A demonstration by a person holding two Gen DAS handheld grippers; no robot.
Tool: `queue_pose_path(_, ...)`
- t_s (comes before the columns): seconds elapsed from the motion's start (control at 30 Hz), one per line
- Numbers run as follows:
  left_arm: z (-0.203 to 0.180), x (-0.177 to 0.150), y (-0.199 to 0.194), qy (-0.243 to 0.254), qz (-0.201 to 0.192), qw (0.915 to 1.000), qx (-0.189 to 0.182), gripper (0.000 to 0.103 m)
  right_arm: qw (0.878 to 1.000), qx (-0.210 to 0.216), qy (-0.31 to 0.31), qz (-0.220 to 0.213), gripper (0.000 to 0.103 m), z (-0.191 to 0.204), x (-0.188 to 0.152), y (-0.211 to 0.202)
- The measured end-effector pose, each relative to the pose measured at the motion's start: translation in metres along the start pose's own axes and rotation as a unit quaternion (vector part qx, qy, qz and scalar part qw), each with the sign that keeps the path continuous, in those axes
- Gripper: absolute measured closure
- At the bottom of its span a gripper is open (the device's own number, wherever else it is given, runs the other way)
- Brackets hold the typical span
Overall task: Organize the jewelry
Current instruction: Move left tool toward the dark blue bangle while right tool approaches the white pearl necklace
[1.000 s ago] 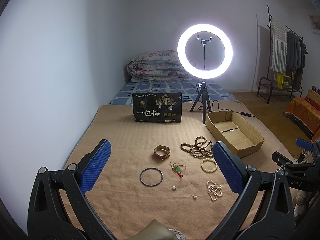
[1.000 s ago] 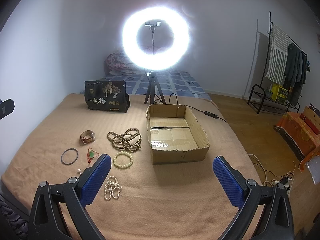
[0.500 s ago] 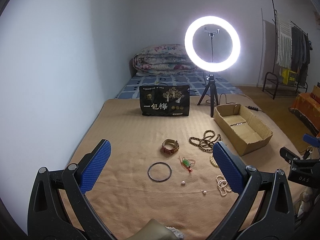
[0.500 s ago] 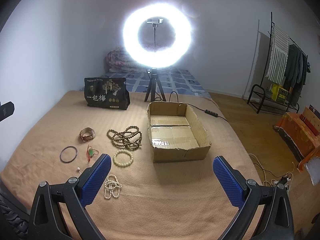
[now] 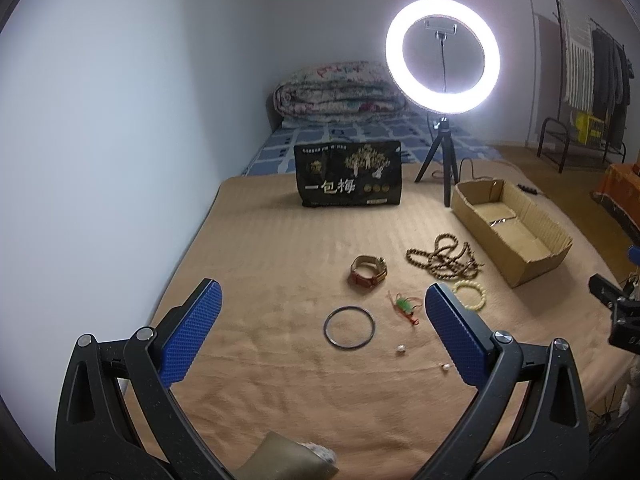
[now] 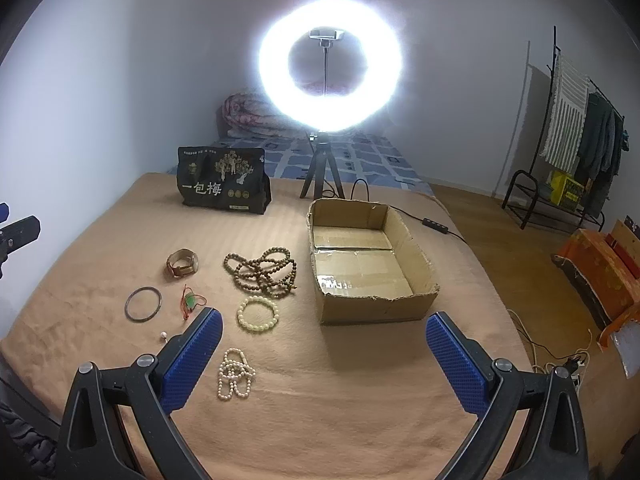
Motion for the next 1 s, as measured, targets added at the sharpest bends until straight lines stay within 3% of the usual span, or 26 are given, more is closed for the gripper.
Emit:
queue_pose_path(0.33,0.035,-0.012,0.048,-0.043,0.074,0.9960,-0.028,0.000,0.999,0.040,-0.033,0.016,0.000,0.022,-0.010,0.025)
queue_pose_path(0.5,0.048,-0.025,0.079,-0.054,0.098,0.9928,-0.041,0.000,0.992,0.083,-0.070,0.060,0.000,0.041,-0.030,0.057)
queue_pose_path(0.7,0.034,-0.057,0.108,-0.067,0.164,0.9803,-0.087,0.000,0.978,0.136,-0.083,0.131,0.001,0.061,-0.070,0.082)
queue_pose_path(1.0,0.005,-0.086,0.140,-0.071,0.197,0.9713,-0.113,0.000,0.967,0.153,-0.119,0.164,0.002,0.088,-0.095,0.097)
Point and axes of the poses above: each gripper's, at about its wrist camera, not at the fingertips, and y roughly the way its jaws point, z to its left, x to its top, the point moved 10 cm from there along y, roughly the way its jaws point, and after that the axes turned 9 degrees about -x, right-handed, at the moved point
